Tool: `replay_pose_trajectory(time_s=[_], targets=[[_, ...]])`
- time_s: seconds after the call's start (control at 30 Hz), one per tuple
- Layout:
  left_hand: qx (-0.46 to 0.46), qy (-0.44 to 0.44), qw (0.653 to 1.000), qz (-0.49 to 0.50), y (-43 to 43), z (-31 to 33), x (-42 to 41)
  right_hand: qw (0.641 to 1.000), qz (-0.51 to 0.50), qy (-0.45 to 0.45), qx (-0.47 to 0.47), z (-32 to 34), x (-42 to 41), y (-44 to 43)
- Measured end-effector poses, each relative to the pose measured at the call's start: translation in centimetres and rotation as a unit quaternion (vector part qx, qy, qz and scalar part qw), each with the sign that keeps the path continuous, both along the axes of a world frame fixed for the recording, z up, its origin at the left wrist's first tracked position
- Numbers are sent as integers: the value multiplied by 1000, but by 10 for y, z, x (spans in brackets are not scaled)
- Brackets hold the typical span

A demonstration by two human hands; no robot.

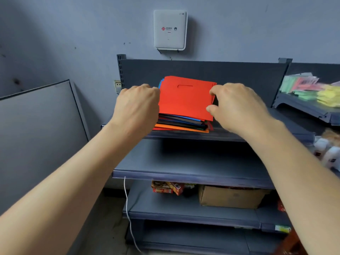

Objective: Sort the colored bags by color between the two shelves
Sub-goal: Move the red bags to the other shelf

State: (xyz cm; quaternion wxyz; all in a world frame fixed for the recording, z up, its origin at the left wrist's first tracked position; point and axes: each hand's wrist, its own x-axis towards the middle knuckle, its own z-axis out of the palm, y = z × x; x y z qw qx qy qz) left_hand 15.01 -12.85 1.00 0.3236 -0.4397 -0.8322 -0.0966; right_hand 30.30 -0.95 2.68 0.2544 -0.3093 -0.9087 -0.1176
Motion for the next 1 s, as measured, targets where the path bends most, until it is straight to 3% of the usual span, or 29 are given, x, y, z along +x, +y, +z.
replay_pose_trajectory(time_s=[0.23,0.67,1.0], targets=[[8,-80,996,31,57,-9,-34,997,-12,35,-73,-6,-30,88],[-10,-179,984,-4,156,-28,-141,981,-73,-24,-176,-27,-103,165],[-77,-312,947,25,181,-45,-203,938,-157,-84,-298,-37,-159,196]])
